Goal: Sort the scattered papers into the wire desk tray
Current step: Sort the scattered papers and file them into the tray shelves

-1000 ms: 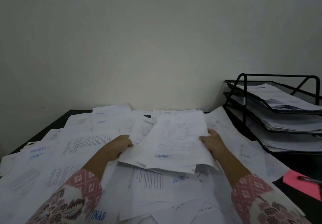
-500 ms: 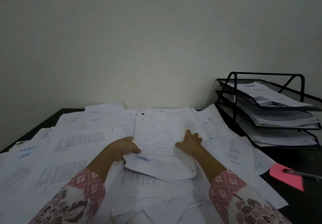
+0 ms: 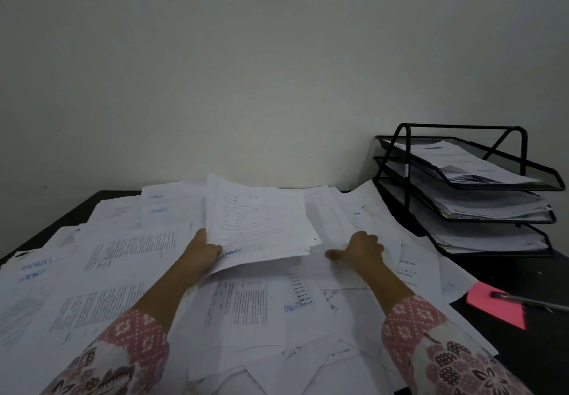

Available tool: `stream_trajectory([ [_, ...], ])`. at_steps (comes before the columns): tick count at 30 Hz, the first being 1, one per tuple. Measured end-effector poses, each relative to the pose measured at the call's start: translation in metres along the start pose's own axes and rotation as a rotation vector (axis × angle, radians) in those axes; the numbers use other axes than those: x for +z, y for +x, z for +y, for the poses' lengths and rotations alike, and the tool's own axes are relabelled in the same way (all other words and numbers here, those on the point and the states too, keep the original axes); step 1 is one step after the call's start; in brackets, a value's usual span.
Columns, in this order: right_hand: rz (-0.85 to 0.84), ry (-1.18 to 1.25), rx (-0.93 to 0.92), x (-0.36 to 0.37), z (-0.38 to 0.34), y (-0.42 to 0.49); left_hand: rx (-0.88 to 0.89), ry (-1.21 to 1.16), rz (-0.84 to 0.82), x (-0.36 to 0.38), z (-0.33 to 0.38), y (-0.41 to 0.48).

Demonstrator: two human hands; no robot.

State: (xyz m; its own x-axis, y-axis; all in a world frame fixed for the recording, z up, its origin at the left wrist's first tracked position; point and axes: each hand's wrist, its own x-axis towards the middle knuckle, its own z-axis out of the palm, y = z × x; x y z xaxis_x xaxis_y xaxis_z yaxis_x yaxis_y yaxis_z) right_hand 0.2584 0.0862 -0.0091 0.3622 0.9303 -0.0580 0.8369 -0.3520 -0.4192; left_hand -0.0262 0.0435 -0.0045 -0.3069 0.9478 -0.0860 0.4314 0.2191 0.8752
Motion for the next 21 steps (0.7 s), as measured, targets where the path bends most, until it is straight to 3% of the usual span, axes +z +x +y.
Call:
stream_trajectory([
  [6, -0.129, 0.023, -0.033, -0.008, -0.011, 0.007, -0.016, -0.105, 0.054, 0.001, -0.002, 0.006],
  [12, 0.049, 0.281, -0.074, -0.015, -0.014, 0.041, 0.017, -0.140, 0.067, 0.004, -0.002, 0.009],
  [15, 0.120, 0.234, 0.006, -0.011, -0.018, 0.059, 0.034, -0.150, 0.066, 0.006, -0.003, 0.014],
  [21, 0.013, 0.068, 0.092, 0.004, -0.025, 0.067, 0.044, -0.132, 0.078, 0.011, 0.002, 0.018],
])
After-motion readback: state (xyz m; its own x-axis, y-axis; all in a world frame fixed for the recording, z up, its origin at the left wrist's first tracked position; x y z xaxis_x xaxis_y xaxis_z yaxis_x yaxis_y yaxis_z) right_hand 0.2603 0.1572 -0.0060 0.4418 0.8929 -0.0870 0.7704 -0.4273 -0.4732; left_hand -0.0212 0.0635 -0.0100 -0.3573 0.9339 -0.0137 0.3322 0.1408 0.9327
